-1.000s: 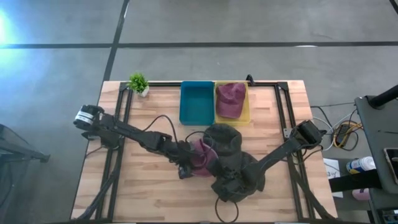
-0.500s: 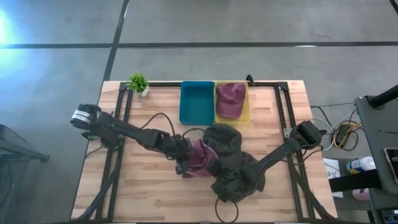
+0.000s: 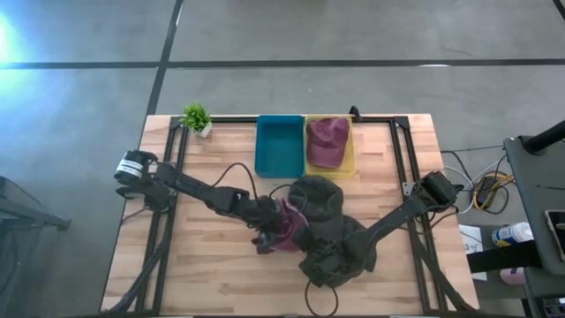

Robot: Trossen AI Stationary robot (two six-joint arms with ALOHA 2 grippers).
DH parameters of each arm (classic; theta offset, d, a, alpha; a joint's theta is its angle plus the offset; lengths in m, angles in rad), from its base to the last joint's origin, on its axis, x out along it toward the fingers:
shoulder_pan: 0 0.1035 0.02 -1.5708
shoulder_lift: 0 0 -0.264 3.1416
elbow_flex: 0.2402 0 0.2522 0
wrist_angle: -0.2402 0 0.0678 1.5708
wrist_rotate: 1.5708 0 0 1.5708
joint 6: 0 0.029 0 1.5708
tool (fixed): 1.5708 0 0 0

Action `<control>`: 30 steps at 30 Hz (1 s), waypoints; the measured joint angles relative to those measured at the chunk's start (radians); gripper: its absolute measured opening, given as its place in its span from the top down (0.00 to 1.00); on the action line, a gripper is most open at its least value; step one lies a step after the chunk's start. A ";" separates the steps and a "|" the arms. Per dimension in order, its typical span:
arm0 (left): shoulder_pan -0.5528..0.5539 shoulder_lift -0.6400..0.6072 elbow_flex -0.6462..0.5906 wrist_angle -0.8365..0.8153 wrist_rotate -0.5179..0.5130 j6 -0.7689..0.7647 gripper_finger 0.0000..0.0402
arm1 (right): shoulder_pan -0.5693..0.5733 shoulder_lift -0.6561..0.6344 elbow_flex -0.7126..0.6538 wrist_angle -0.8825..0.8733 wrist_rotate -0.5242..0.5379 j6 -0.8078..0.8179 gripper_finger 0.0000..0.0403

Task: Pick & Place hat
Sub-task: Put the red cap into the yellow bin

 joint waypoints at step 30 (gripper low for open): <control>-0.034 -0.088 -0.087 -0.177 0.083 -0.031 0.92 | 0.001 0.000 0.000 0.006 0.001 0.010 0.97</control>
